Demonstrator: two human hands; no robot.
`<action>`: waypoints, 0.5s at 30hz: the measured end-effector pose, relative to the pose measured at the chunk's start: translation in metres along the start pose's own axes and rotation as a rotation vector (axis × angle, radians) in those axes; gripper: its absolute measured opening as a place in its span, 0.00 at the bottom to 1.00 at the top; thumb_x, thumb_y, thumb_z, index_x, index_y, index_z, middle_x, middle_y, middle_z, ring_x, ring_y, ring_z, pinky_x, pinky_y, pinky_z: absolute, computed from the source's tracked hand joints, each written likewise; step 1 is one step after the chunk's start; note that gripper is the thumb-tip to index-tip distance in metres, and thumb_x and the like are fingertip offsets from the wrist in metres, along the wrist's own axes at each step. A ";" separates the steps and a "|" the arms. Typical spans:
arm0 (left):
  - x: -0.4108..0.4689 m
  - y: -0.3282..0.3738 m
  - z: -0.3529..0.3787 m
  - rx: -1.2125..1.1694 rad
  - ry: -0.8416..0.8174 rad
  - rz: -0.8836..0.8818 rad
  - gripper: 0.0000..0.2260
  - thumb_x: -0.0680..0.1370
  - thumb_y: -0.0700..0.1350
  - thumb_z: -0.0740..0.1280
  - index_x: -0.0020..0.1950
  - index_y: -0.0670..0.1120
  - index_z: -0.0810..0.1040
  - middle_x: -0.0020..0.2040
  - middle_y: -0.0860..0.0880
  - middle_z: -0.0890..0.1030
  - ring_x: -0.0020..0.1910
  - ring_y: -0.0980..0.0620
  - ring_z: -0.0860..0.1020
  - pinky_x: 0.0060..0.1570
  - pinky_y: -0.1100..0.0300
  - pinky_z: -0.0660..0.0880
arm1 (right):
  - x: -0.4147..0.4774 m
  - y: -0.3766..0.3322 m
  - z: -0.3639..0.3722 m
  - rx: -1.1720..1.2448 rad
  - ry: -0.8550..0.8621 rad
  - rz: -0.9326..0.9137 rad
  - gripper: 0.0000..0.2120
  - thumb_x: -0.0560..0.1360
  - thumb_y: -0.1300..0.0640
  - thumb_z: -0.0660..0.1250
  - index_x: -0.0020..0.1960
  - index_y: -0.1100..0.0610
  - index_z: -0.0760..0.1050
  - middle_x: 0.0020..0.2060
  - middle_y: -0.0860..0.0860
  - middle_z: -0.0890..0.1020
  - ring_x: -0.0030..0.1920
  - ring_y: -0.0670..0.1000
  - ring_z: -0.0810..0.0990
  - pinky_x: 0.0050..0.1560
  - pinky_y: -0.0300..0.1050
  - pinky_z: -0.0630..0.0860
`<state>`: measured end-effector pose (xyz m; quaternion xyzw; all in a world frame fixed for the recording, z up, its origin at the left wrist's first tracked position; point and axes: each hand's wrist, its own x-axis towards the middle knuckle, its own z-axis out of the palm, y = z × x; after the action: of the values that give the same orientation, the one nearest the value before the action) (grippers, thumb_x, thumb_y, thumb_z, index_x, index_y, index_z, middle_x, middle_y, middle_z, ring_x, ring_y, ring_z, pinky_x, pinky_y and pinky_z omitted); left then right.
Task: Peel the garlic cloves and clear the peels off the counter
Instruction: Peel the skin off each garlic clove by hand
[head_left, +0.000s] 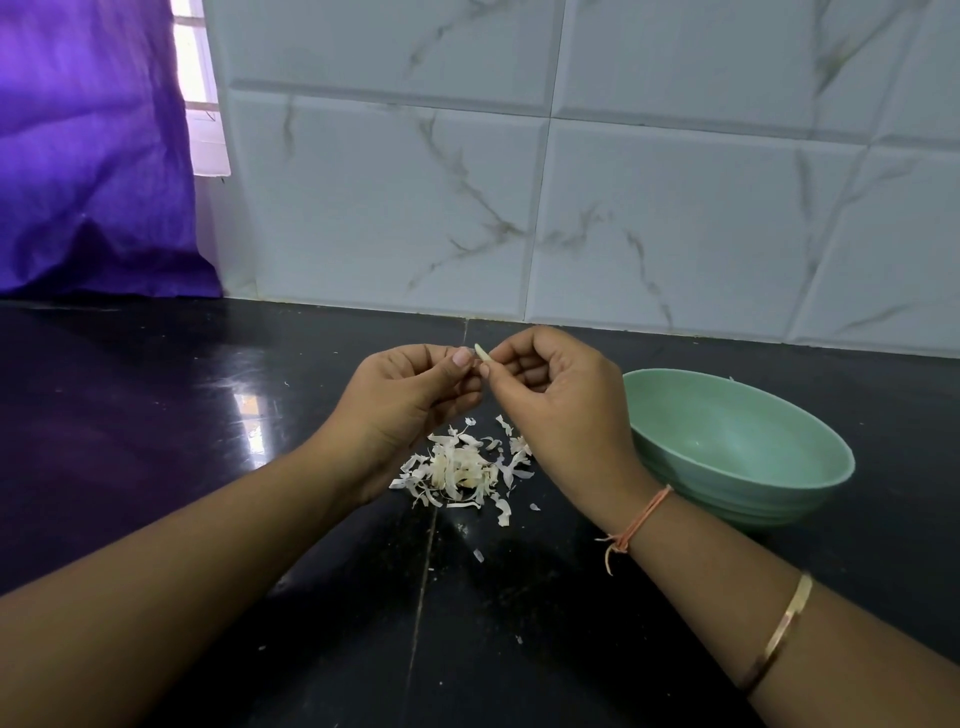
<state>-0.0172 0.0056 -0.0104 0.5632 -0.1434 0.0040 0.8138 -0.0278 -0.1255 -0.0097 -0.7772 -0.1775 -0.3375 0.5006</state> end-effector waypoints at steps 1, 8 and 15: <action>0.000 0.000 0.000 -0.006 0.002 0.001 0.05 0.75 0.38 0.63 0.43 0.37 0.77 0.35 0.48 0.82 0.36 0.57 0.80 0.44 0.66 0.79 | 0.000 0.000 -0.001 0.018 0.001 0.017 0.03 0.70 0.63 0.72 0.38 0.58 0.79 0.31 0.47 0.81 0.32 0.41 0.77 0.34 0.30 0.73; 0.001 -0.001 -0.003 0.025 0.084 0.056 0.05 0.75 0.33 0.64 0.45 0.42 0.74 0.36 0.47 0.82 0.35 0.56 0.80 0.38 0.67 0.78 | 0.002 0.003 -0.001 0.046 -0.023 0.097 0.04 0.73 0.58 0.69 0.40 0.55 0.79 0.33 0.49 0.81 0.36 0.51 0.81 0.43 0.52 0.80; -0.001 -0.003 -0.004 0.123 0.016 0.080 0.11 0.68 0.45 0.68 0.48 0.43 0.80 0.42 0.47 0.81 0.41 0.55 0.78 0.45 0.66 0.78 | 0.001 0.003 0.000 0.039 -0.073 0.112 0.06 0.76 0.58 0.66 0.40 0.54 0.78 0.30 0.48 0.80 0.33 0.46 0.80 0.42 0.55 0.80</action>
<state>-0.0166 0.0076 -0.0148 0.6060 -0.1588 0.0496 0.7779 -0.0255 -0.1270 -0.0109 -0.7878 -0.1583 -0.2770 0.5269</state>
